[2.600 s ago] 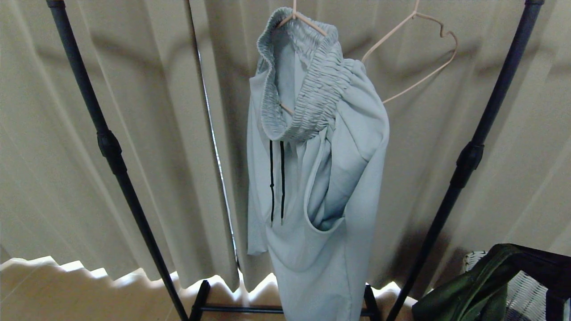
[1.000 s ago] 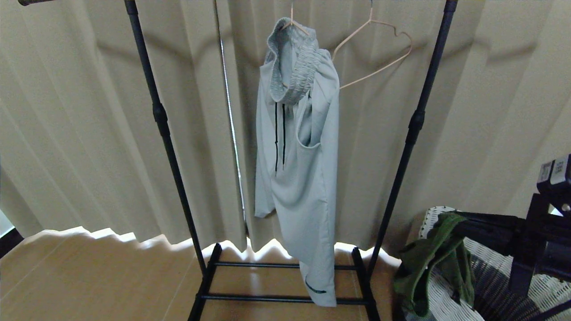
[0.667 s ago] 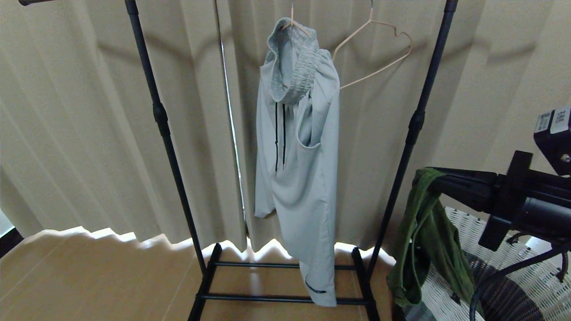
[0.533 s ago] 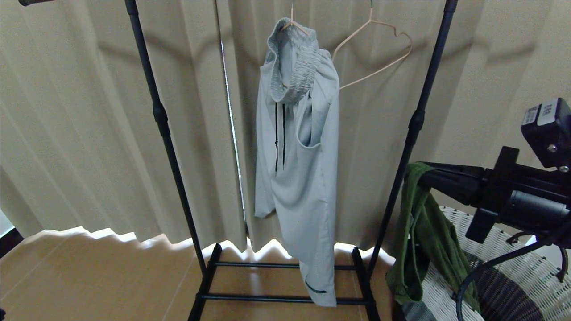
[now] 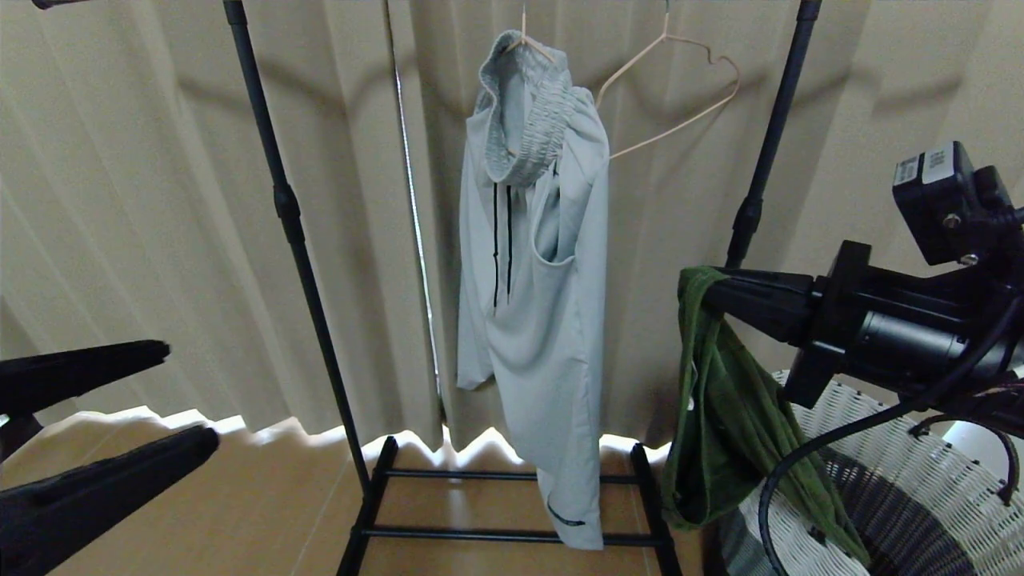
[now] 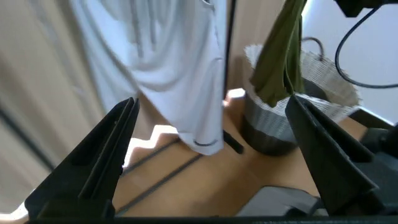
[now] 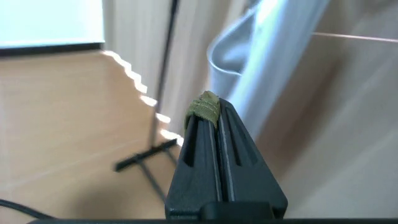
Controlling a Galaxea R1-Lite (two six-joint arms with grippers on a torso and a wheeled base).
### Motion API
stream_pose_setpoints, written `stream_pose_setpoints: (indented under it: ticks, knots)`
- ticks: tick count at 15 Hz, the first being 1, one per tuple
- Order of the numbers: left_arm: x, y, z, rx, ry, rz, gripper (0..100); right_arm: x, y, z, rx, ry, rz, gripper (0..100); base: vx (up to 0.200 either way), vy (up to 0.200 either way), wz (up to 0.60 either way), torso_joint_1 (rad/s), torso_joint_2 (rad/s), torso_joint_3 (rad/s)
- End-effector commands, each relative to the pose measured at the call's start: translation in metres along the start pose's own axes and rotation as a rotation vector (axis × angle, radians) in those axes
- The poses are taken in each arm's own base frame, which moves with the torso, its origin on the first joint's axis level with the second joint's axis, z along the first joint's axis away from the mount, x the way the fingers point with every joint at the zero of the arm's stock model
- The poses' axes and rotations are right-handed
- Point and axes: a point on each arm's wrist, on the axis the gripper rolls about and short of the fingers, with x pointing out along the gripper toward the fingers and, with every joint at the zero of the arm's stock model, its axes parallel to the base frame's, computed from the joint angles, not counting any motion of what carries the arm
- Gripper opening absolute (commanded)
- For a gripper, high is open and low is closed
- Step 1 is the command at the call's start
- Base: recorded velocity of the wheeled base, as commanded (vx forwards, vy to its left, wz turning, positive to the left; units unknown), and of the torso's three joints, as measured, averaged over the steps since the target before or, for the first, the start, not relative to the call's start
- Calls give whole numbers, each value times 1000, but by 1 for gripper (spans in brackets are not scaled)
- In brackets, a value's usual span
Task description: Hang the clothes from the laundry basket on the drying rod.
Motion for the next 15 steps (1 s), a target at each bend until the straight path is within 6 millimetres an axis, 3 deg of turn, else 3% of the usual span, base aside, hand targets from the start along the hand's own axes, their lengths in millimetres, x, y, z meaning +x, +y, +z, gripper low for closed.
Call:
stream_pose_setpoints:
  ticks: [1,3,4,7,8,9,13,15]
  knots:
    - [62,-7,-6,-35,135,-98,100,5,1,3,19,-9,15,0,0,0,0,0,0,0]
    - [86,-25,-11,-37,162,-119,100,5,2,5,18,-26,16,0,0,0,0,0,0,0]
    - [110,-40,-21,-51,197,-127,100,5,6,9,10,-50,32,0,0,0,0,0,0,0]
    - [144,-75,-36,-94,216,-233,100,6,18,22,28,-108,86,0,0,0,0,0,0,0]
    - [149,-81,-39,-98,219,-236,100,7,19,23,27,-115,90,0,0,0,0,0,0,0]
    - [166,-94,-51,-104,226,-202,100,7,20,24,26,-121,94,0,0,0,0,0,0,0]
    - [204,-109,-67,-195,145,-133,100,6,21,23,29,-120,95,0,0,0,0,0,0,0]
    - [211,-119,-68,-246,73,-144,100,5,21,24,29,-121,95,0,0,0,0,0,0,0]
